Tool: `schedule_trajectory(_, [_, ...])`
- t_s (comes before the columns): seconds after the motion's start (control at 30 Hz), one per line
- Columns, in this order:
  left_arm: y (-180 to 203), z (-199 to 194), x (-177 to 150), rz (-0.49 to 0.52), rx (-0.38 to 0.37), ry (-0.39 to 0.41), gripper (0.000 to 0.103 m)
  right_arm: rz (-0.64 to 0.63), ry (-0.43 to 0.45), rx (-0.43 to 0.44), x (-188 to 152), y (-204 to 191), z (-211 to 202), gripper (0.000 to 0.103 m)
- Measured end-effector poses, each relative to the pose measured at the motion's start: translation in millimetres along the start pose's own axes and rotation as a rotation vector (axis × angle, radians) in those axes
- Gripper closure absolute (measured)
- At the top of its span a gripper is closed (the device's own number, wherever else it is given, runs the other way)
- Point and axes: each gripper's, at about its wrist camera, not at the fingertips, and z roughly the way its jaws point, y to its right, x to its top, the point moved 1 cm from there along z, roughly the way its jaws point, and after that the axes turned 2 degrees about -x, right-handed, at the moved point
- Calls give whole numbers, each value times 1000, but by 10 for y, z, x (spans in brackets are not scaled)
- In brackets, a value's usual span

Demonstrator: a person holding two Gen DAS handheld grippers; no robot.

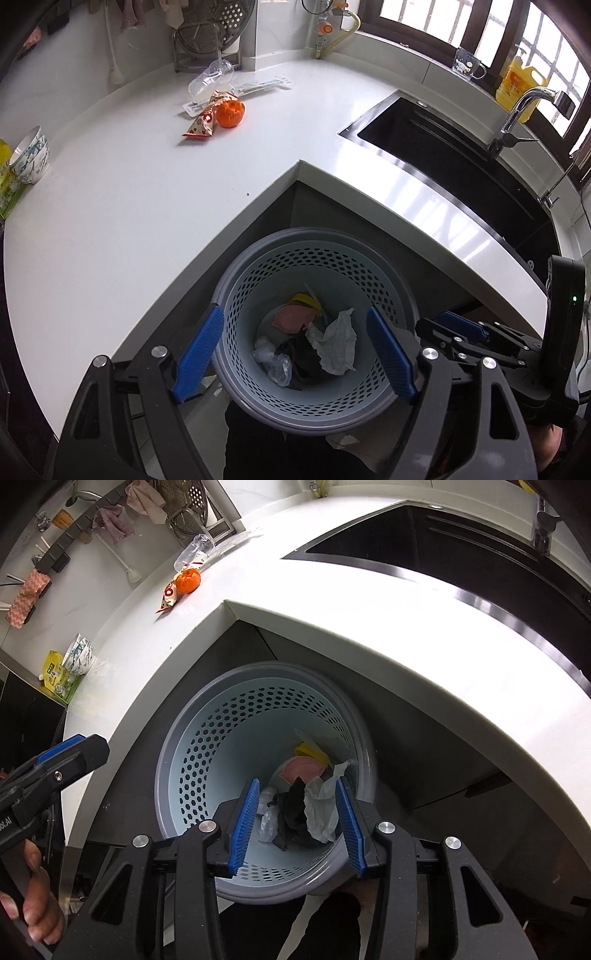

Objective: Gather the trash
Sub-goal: 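Move both grippers back toward the orange peel and snack wrapper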

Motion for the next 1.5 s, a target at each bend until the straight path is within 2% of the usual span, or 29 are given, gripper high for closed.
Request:
schedule_trajectory(0.33, [-175,-411,361,-10,35,83,21,-22,4,16,116,-264,-164,59])
schedule_trajectory(0.73, [-642,-520,778,-16,66,123,10,-59,77,14,653,-761,-178,54])
schedule_trajectory(1.1, [-1183,-316,1130,-53,67,115,6,-86,105,-4,1131,-1218,21,43])
schedule_trajectory(1.33, [-1585,-171,1354,-66,79,149,6,-76,142,-29,1484,-1434,238,42])
schedule_trajectory(1.5, [-1800,37,1544,-37,83,139,6,-60,156,-46,1745,-1551,474,42])
